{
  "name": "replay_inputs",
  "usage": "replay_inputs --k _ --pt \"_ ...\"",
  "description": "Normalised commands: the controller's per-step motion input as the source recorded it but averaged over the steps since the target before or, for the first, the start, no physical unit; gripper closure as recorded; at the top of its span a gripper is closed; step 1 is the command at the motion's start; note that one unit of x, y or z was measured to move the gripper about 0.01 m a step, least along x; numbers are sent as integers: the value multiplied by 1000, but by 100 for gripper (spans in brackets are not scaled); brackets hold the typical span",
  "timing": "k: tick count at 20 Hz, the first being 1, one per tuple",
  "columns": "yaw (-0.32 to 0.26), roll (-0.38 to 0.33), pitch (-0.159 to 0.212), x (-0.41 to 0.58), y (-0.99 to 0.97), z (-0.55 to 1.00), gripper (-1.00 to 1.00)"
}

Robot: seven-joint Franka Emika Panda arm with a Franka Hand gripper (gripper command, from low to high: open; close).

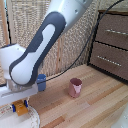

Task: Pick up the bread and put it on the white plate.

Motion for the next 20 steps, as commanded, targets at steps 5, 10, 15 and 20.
replay_inputs --k 5,10,15,20 --pt "29 -69 -131 14 533 -202 100" --pt "22 -19 -121 10 51 203 -100" --pt "68 -83 -38 7 -309 533 -100" --pt "32 -188 -153 62 -337 445 -100"
